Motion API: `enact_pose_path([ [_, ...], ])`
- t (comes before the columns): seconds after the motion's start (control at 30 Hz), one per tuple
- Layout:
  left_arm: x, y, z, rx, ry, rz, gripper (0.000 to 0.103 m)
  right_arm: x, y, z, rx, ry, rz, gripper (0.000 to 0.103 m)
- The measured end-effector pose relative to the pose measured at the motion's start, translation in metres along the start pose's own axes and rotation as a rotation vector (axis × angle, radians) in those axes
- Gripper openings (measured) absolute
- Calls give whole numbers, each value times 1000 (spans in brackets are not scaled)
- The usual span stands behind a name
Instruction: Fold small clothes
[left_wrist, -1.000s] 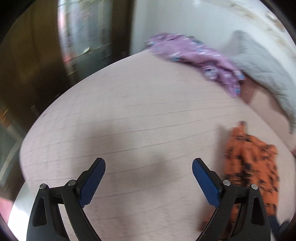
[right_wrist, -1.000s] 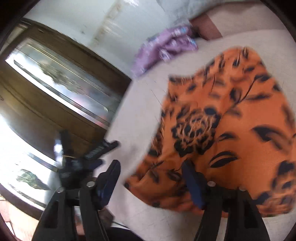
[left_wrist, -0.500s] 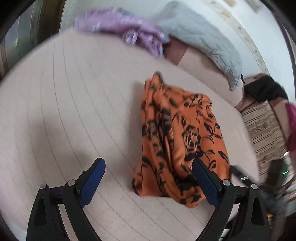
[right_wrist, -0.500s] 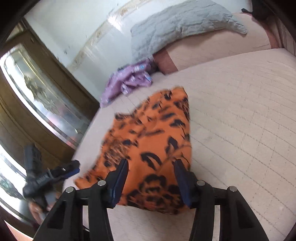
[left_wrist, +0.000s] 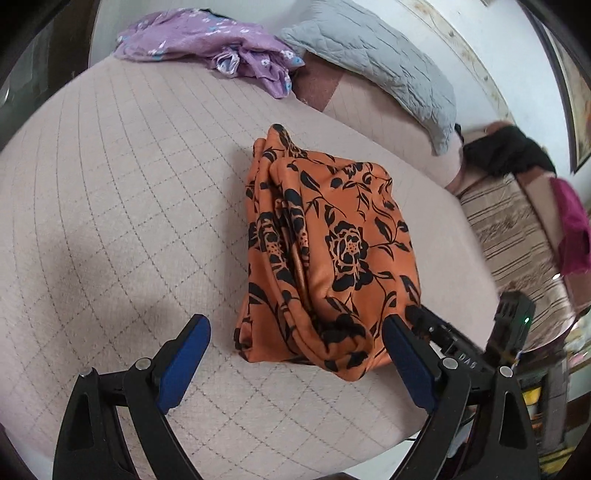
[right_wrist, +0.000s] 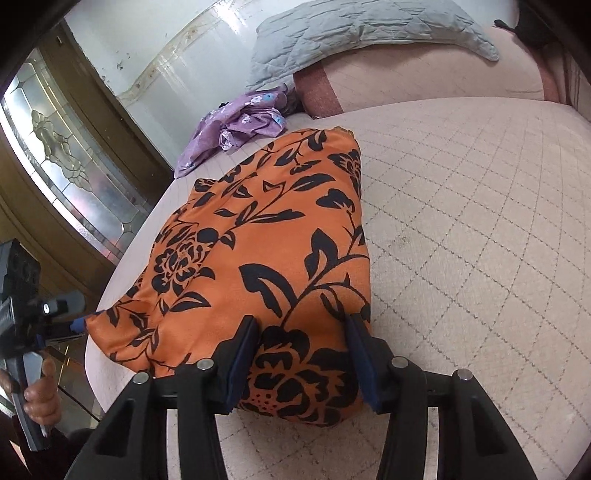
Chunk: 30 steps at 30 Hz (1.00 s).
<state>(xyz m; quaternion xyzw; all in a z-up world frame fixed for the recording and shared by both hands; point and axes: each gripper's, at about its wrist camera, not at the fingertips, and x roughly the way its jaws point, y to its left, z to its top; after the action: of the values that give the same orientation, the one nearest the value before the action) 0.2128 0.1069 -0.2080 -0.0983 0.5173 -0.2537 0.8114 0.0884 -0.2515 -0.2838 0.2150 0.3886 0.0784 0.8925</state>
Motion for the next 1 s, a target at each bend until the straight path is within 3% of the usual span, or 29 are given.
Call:
enact_pose_path([
  [0.23, 24, -13, -6, 117, 21, 158, 94, 3, -4, 2, 23, 2, 10, 53],
  [0.3, 24, -13, -4, 125, -5, 159, 78, 4, -3, 1, 24, -1, 6, 53],
  [0.37, 20, -13, -1, 121, -29, 103, 37, 3, -4, 1, 41, -2, 9, 53],
  [0.4, 18, -12, 0, 114, -42, 93, 32, 2, -5, 1, 64, -8, 21, 53],
  [0.47, 14, -10, 3, 112, -96, 131, 6, -1, -6, 1, 93, -17, 45, 53],
  [0.53, 5, -7, 6, 117, -169, 200, 3, -5, -5, 0, 104, -29, 63, 53],
  [0.63, -6, -2, 7, 129, -242, 218, 3, -3, -4, -3, 95, -33, 55, 53],
  [0.73, 4, 5, 7, 110, -180, 213, 3, 0, 1, -6, 43, -39, 12, 53],
  [0.8, 0, 0, 5, 120, -174, 135, 3, 0, 5, -6, -2, -37, -17, 53],
  [0.83, -5, -4, 3, 134, -169, 53, 7, 1, 4, -5, -11, -34, -22, 53],
  [0.9, -11, -9, 0, 133, -153, -23, 46, 1, 1, -4, -1, -28, -15, 53],
  [0.93, -12, -8, 0, 114, -146, -25, 85, 1, 0, -4, 4, -27, -9, 53],
  [0.97, -11, -6, 1, 95, -145, -22, 96, 1, -3, -4, 9, -26, -1, 53],
  [1.0, -12, -4, 1, 85, -146, -27, 96, 1, -3, -4, 11, -26, 1, 53],
])
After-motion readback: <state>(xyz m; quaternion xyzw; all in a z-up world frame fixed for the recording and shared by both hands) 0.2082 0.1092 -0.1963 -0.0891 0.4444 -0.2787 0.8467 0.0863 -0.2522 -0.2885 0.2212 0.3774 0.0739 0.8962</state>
